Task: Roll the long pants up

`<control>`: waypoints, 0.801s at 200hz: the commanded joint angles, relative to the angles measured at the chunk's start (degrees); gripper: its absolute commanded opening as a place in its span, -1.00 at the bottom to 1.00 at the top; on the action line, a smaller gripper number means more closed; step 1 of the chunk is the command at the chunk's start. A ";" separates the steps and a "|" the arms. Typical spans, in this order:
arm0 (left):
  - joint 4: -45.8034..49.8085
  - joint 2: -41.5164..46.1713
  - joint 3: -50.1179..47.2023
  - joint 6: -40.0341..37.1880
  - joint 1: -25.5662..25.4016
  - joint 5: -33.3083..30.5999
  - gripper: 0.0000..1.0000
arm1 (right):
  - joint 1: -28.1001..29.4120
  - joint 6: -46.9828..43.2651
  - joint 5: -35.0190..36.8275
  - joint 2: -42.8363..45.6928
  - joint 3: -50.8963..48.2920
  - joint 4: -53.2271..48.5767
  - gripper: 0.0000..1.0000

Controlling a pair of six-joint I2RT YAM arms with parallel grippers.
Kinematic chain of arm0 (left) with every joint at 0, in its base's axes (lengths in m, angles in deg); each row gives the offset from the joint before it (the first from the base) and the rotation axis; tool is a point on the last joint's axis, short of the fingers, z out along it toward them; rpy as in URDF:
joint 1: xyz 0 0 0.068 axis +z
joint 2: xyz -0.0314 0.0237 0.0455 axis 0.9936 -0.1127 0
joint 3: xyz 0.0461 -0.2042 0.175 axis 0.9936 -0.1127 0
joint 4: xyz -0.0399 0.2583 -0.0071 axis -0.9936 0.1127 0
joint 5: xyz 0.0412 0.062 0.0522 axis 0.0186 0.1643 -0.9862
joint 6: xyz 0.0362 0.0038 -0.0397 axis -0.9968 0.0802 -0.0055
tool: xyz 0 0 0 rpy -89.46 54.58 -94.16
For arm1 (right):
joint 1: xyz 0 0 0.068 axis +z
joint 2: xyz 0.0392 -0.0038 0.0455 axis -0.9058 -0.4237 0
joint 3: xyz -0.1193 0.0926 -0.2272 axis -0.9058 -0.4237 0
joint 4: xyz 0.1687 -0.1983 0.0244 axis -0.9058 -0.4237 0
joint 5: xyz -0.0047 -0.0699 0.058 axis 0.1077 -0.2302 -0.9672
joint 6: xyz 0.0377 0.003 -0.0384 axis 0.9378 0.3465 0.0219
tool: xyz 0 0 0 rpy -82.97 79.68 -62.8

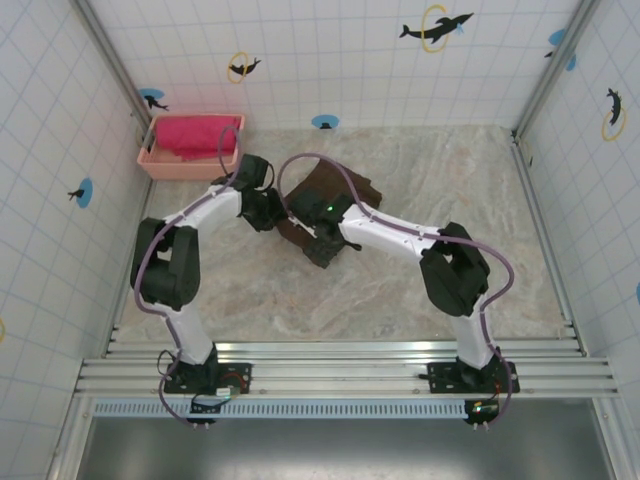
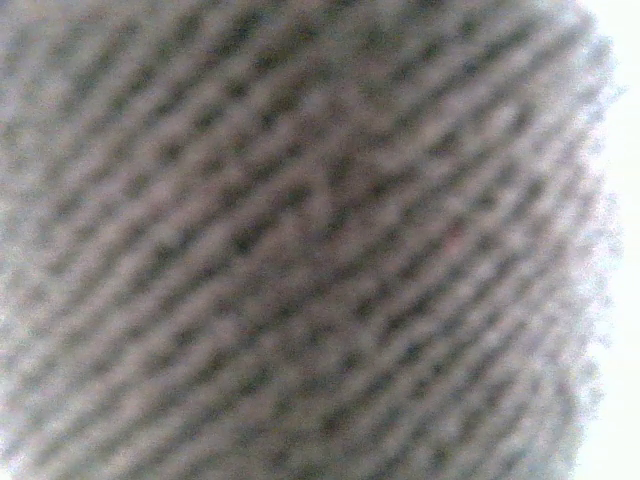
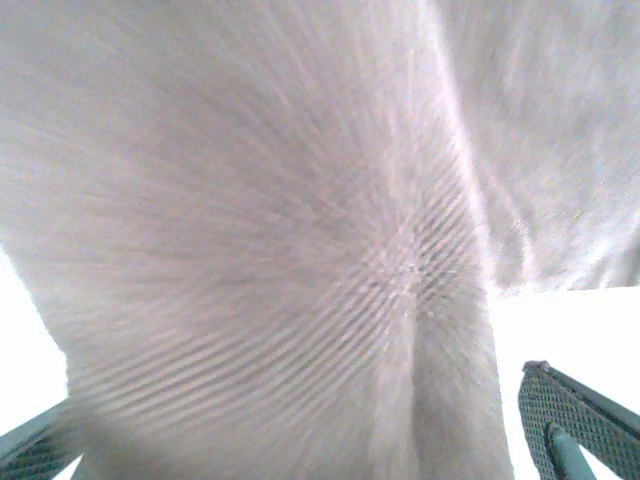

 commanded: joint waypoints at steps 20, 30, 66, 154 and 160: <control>13.70 -6.35 7.87 -1.90 -2.03 1.30 -1.00 | 4.56 1.05 8.07 3.51 5.59 -1.93 0.97; 15.43 -7.78 9.48 -2.14 -2.24 1.47 -1.00 | 5.22 1.41 7.77 3.51 5.51 -1.92 0.97; 21.85 -12.69 13.47 -1.97 -2.26 1.70 -1.00 | 7.47 2.95 12.91 1.42 3.71 0.29 0.97; 30.91 -17.91 18.94 -2.50 -2.29 -0.51 -1.00 | 8.64 7.86 23.64 -10.56 2.51 6.68 0.97; 30.84 -18.14 19.15 -2.16 -2.25 -0.42 -1.00 | 8.72 8.16 23.16 -11.24 2.29 6.77 0.97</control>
